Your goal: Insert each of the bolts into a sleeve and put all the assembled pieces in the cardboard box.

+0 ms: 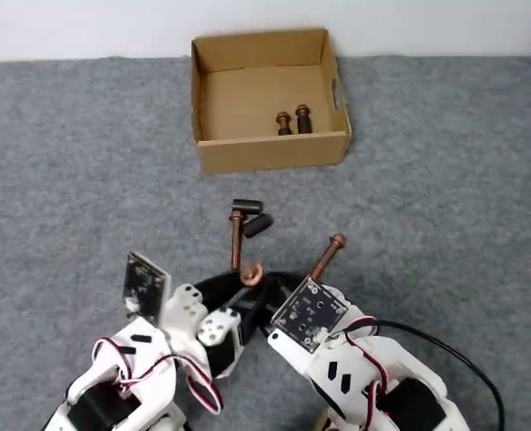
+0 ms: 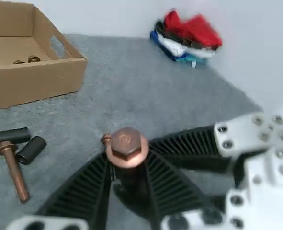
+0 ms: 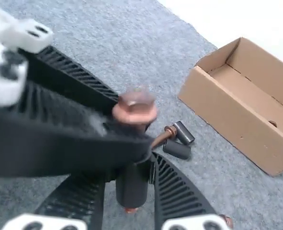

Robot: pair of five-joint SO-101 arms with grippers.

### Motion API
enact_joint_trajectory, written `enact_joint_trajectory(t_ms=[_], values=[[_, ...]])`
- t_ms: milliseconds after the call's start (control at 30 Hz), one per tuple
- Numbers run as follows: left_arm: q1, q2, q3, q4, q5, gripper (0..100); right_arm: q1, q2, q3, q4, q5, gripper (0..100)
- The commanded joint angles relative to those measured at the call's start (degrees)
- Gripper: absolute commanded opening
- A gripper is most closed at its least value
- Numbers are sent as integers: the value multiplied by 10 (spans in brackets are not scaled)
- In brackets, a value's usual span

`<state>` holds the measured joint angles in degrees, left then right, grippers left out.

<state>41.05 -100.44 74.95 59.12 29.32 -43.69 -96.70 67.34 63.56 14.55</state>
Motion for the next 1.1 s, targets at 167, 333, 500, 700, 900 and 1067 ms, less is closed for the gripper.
enact_joint_trajectory(t_ms=[167,333,500,700,900,1067], values=[[36,4,14,30,-47,51,8,0,-24,-18,5,8],[17,4,15,60,-89,189,8,0,-23,-18,5,8],[-49,3,8,76,-139,193,8,0,-20,-18,5,8],[-71,4,-29,98,-148,193,9,0,-18,-15,5,8],[-71,4,-86,162,-148,195,54,-5,16,-18,4,8],[-71,3,-112,193,-134,195,68,-5,26,-31,2,8]])
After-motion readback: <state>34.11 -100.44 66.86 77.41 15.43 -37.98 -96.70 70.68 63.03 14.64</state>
